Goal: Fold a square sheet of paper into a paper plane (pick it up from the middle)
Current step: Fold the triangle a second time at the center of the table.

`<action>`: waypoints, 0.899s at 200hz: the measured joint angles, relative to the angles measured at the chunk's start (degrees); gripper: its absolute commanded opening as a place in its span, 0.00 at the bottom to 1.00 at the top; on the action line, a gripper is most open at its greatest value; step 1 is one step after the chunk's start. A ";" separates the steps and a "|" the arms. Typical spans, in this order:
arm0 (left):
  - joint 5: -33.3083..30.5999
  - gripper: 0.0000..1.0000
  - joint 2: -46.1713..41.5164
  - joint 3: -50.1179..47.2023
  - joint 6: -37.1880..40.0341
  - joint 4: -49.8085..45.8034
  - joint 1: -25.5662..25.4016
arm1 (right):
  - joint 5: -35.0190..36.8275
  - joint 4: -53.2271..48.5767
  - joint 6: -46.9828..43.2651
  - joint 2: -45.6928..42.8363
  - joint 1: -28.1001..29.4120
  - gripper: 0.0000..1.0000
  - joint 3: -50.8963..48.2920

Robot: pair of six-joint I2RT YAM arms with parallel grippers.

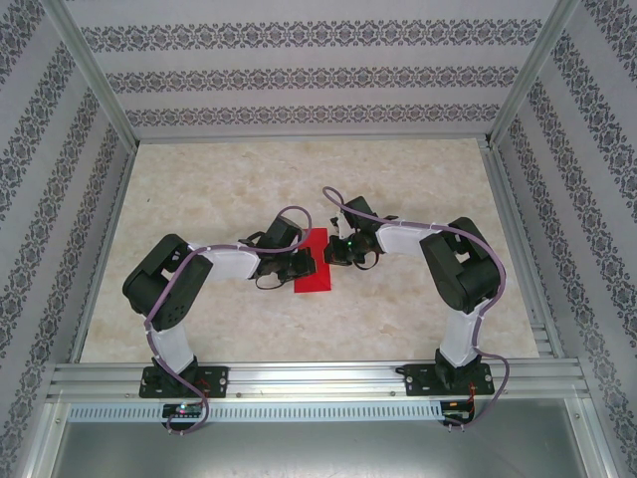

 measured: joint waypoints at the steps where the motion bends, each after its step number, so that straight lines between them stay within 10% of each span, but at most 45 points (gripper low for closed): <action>1: 0.00 0.02 0.00 0.02 0.00 -0.02 -0.02 | 0.00 0.00 0.00 0.00 0.00 0.12 0.00; 51: -2.03 0.00 0.15 1.77 -0.04 -3.52 -0.76 | 3.52 -3.76 1.42 -5.33 0.00 0.29 0.13; 180: -2.62 0.00 0.17 1.84 -0.22 -3.69 -0.98 | 1.11 -2.40 6.47 -10.86 6.19 0.08 -6.25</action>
